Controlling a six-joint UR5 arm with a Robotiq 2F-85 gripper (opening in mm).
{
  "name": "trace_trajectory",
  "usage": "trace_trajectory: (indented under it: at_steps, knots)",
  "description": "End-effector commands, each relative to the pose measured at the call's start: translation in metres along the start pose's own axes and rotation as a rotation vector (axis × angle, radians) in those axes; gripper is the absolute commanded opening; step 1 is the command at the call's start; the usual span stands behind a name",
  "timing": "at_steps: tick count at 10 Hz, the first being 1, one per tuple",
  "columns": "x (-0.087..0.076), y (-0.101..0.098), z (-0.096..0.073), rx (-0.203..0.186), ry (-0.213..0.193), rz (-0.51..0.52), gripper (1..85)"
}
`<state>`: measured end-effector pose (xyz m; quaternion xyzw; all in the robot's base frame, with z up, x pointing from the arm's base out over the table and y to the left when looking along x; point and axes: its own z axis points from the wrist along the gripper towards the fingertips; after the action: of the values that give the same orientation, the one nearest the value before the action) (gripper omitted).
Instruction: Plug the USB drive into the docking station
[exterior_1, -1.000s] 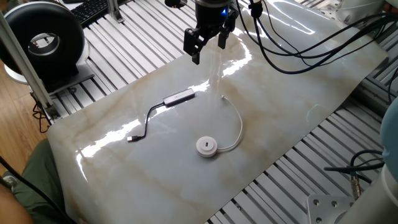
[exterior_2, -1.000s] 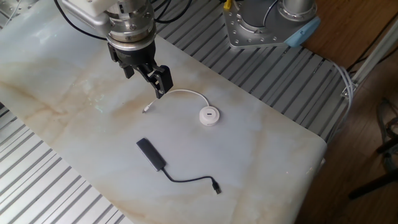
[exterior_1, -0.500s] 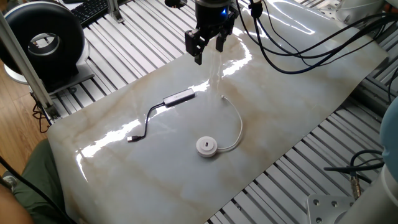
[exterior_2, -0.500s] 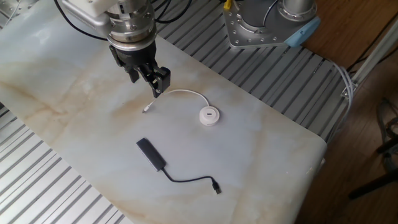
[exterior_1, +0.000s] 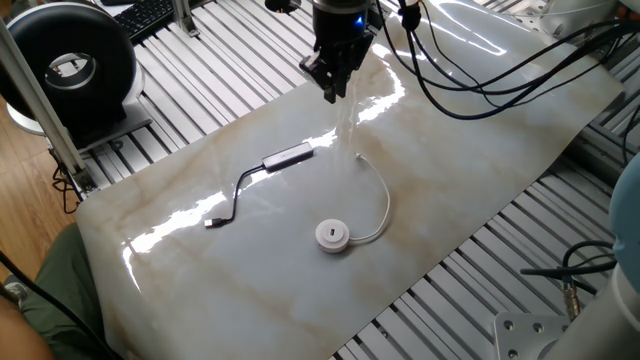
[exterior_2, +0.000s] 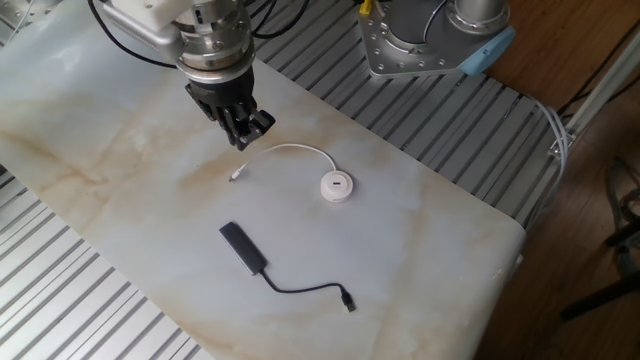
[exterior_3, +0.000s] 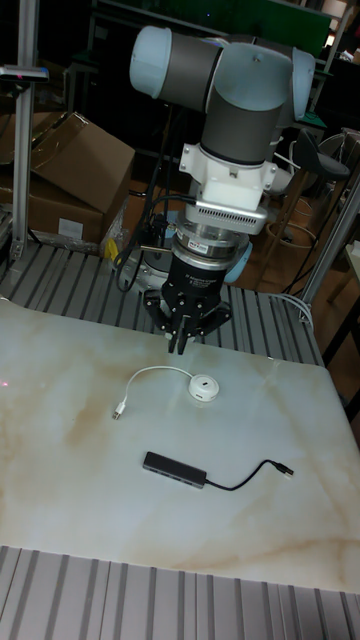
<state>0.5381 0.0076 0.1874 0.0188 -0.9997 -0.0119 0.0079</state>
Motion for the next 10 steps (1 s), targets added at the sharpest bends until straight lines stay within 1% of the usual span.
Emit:
trace_trajectory:
  at_steps: [1, 2, 3, 4, 6, 7, 8, 9, 10]
  knots:
    - [0.006, 0.005, 0.009, -0.061, -0.02, -0.013, 1.3]
    - [0.01, 0.007, 0.015, -0.097, -0.031, -0.025, 1.3]
    - [0.012, 0.004, 0.019, -0.097, -0.036, -0.04, 1.3]
    - [0.016, 0.001, 0.021, -0.089, -0.03, -0.045, 1.3]
    - [0.026, 0.004, 0.03, -0.128, -0.027, -0.044, 1.3]
    - [0.034, 0.007, 0.038, -0.159, -0.025, -0.051, 1.3]
    - [0.035, 0.014, 0.048, -0.2, -0.05, -0.061, 1.3]
    - [0.033, 0.012, 0.057, -0.203, -0.082, -0.083, 1.3]
    - [0.032, 0.01, 0.061, -0.194, -0.092, -0.1, 1.3]
